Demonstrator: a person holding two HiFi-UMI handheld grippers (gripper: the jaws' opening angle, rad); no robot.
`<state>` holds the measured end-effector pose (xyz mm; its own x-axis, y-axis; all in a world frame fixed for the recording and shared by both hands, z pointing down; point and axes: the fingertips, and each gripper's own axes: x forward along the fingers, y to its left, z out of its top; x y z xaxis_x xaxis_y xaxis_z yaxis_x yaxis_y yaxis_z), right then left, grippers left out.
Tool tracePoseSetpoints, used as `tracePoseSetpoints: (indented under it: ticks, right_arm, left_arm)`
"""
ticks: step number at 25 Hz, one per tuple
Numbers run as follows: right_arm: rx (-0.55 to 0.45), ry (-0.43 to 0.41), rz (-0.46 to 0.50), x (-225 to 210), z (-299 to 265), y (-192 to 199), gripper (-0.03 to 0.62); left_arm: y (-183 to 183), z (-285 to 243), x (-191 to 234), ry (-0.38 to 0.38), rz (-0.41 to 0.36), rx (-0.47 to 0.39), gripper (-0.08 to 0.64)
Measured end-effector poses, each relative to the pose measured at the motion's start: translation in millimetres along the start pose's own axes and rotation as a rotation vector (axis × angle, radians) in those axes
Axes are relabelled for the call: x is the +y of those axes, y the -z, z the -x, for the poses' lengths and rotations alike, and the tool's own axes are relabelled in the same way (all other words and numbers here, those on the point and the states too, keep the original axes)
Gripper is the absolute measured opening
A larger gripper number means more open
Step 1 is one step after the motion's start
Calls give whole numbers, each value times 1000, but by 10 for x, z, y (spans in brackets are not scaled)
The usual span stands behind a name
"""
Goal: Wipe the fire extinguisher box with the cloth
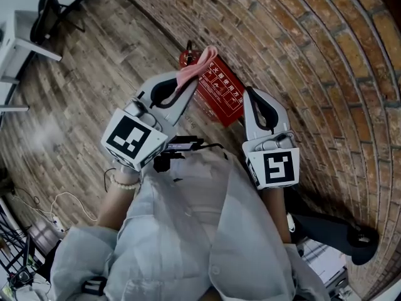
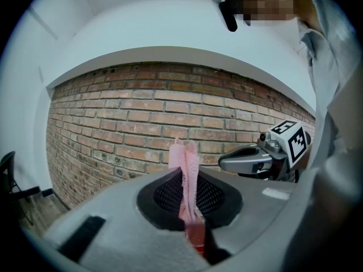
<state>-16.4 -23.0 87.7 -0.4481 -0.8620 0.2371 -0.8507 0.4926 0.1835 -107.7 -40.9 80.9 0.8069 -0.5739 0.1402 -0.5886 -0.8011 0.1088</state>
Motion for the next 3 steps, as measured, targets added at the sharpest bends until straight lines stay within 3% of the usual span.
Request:
tracePoseSetpoints:
  ticks: [3]
  right_arm:
    - [3, 0, -1, 2, 2, 2, 6]
  left_arm:
    - [-6, -6, -3, -2, 6, 0, 11]
